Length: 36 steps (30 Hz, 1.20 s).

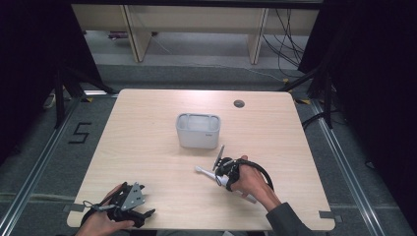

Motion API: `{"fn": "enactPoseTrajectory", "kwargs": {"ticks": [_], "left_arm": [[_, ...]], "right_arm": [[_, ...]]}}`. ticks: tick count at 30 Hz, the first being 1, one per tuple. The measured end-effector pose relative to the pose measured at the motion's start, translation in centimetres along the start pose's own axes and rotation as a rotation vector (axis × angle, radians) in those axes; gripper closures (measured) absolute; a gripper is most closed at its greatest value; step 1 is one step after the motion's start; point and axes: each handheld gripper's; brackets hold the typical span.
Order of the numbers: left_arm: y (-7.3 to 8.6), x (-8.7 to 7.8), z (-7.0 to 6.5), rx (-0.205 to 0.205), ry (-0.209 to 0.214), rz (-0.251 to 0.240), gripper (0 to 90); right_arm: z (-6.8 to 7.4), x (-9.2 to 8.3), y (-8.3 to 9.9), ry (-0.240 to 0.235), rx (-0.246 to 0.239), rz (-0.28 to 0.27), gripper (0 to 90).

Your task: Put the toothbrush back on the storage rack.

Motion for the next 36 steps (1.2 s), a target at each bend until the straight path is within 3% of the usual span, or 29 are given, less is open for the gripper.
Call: {"fn": "enactPoseTrajectory", "kwargs": {"ticks": [4,6,24,29,36], "left_arm": [[0.0,0.0,0.0,0.0,0.0,0.001,16.4],[0.0,0.0,0.0,0.0,0.0,0.0,16.4],[0.0,-0.1,0.1,0.002,-0.001,0.002,16.4],[0.0,-0.1,0.0,-0.012,0.001,0.002,16.4],[0.0,-0.1,0.1,0.002,-0.001,0.003,16.4]], "right_arm": [[-0.2,0.0,-0.2,-0.008,-0.027,0.009,66.4],[-0.1,0.0,-0.2,-0.008,-0.012,0.017,66.4],[0.0,0.0,-0.5,0.003,-0.039,0.035,66.8],[-0.2,0.0,-0.1,-0.001,-0.047,0.015,66.8],[0.0,-0.6,0.5,0.0,-0.033,-0.015,66.9]]}}
Point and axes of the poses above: each handheld gripper's, and its own axes: x roughly forward along the jaws, y roughly out of its underside, z roughly to its left, and after that the axes turned 1 degree about y, right-handed
